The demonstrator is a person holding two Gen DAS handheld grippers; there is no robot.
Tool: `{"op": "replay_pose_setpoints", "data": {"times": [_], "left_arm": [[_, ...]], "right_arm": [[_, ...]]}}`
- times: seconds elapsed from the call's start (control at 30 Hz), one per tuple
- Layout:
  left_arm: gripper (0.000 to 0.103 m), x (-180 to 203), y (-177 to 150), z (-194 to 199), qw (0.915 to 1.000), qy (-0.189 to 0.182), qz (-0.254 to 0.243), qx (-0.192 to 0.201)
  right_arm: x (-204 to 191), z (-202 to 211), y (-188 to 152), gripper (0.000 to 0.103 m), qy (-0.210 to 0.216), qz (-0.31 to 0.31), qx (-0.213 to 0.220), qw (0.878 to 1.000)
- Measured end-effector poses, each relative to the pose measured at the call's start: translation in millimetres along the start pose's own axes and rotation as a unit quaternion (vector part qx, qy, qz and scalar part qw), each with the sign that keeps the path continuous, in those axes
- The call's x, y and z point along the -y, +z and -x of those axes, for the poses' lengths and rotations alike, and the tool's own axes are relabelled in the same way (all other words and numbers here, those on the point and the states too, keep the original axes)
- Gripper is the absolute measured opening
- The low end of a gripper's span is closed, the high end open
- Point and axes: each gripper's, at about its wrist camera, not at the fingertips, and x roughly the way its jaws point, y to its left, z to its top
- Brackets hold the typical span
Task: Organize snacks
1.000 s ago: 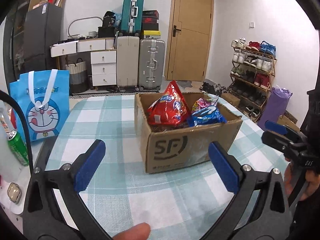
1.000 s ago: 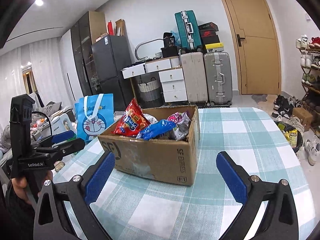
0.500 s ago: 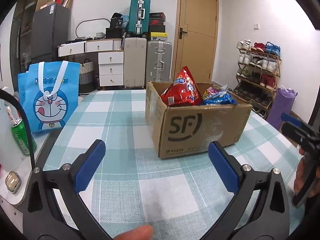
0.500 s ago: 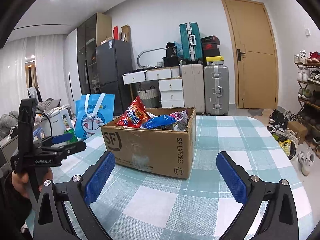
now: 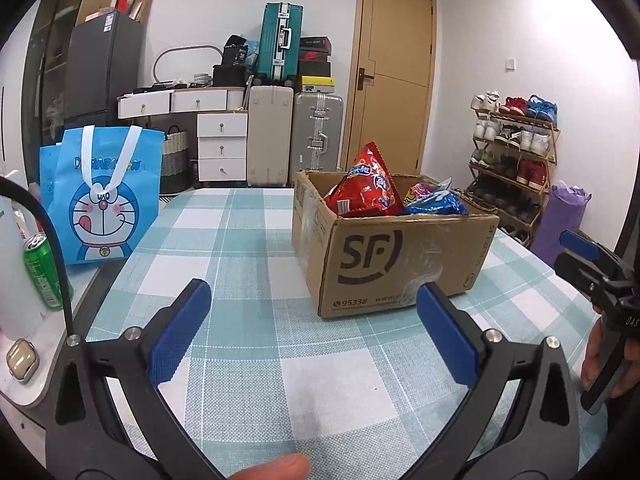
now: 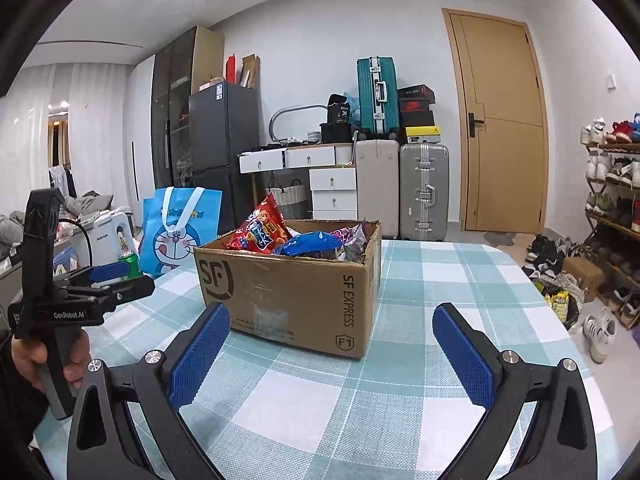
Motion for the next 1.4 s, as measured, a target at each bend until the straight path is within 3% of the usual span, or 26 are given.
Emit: {"op": "replay_pose_setpoints", "data": {"times": [1.4], "left_arm": [[0.103,1.0,-0.4,0.8,1.0000,-0.003,-0.002,-0.001]], "right_arm": [[0.3,-1.7,-2.4,0.103,0.005,-0.001,-0.006,1.000]]}}
